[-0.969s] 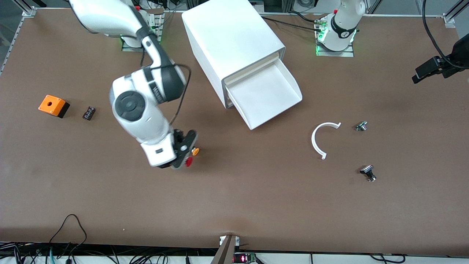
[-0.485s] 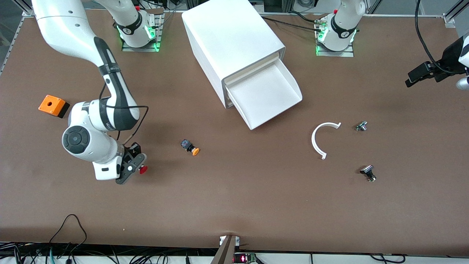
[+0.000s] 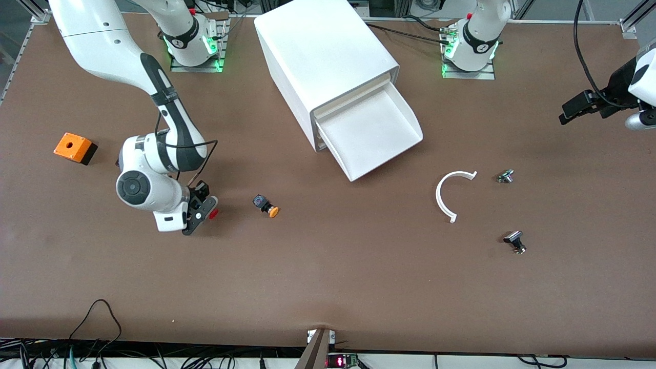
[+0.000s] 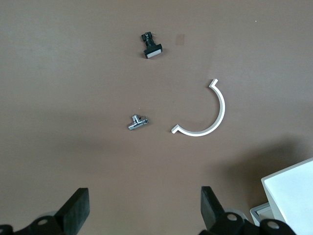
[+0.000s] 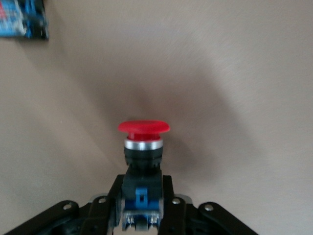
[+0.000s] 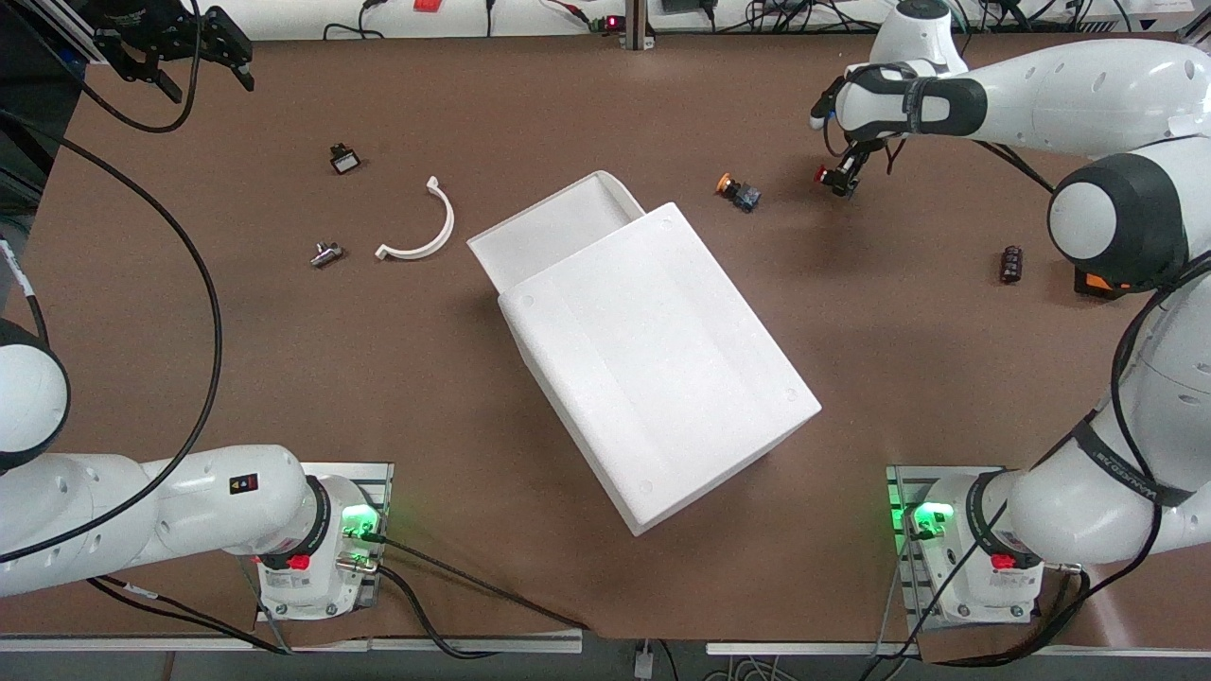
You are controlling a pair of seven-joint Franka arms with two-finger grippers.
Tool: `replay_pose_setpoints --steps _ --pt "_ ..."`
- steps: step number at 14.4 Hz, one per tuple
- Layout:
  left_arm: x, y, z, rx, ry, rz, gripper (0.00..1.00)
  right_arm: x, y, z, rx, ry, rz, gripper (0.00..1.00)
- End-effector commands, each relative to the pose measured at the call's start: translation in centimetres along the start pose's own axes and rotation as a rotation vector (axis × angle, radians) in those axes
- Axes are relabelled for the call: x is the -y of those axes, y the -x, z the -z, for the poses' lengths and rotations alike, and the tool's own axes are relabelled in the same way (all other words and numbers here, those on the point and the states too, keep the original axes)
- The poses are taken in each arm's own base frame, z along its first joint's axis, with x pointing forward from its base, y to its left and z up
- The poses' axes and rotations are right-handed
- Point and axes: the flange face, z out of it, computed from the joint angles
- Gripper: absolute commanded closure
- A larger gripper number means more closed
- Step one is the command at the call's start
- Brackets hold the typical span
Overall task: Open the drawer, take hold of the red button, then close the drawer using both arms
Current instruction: 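Lower the red button onto the table and open the right gripper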
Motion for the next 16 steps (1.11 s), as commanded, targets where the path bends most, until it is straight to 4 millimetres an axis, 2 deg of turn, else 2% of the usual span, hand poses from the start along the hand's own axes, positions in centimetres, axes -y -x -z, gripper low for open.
replay_pose_setpoints --steps 1,2,3,4,6,9,13,14,16 --pt "-0.7 0.0 0.0 -0.012 -0.015 -0.011 0.00 1.3 1.9 -0.2 -0.026 0.004 0.001 0.38" --pt "-0.7 0.1 0.0 -0.012 -0.015 -0.011 0.00 1.2 1.8 0.0 -0.029 0.006 -0.013 0.17" --pt "-0.7 0.1 0.1 -0.013 -0.015 -0.013 0.00 1.1 1.8 0.3 -0.029 0.006 -0.013 0.00" --pt "-0.7 0.1 0.1 -0.013 -0.015 -0.013 0.00 1.1 1.7 0.7 -0.033 0.008 -0.015 0.00" --pt "-0.9 -0.1 0.3 -0.018 -0.014 -0.016 0.00 0.7 1.0 3.4 -0.063 0.033 -0.010 0.00" --pt "-1.3 -0.3 0.6 -0.023 -0.014 -0.030 0.00 1.0 -0.9 9.5 -0.097 0.003 -0.024 0.00" --pt "-1.5 -4.0 -0.2 0.019 -0.002 -0.037 0.00 1.4 -1.9 16.5 -0.104 -0.017 -0.116 0.00" --pt "-1.6 -5.2 -1.2 0.058 -0.005 -0.044 0.00 1.6 -1.9 17.7 -0.104 -0.018 -0.121 0.00" --pt "-1.6 -6.6 -1.4 0.082 0.003 -0.049 0.00 3.2 -2.6 19.9 -0.106 -0.033 -0.172 0.00"
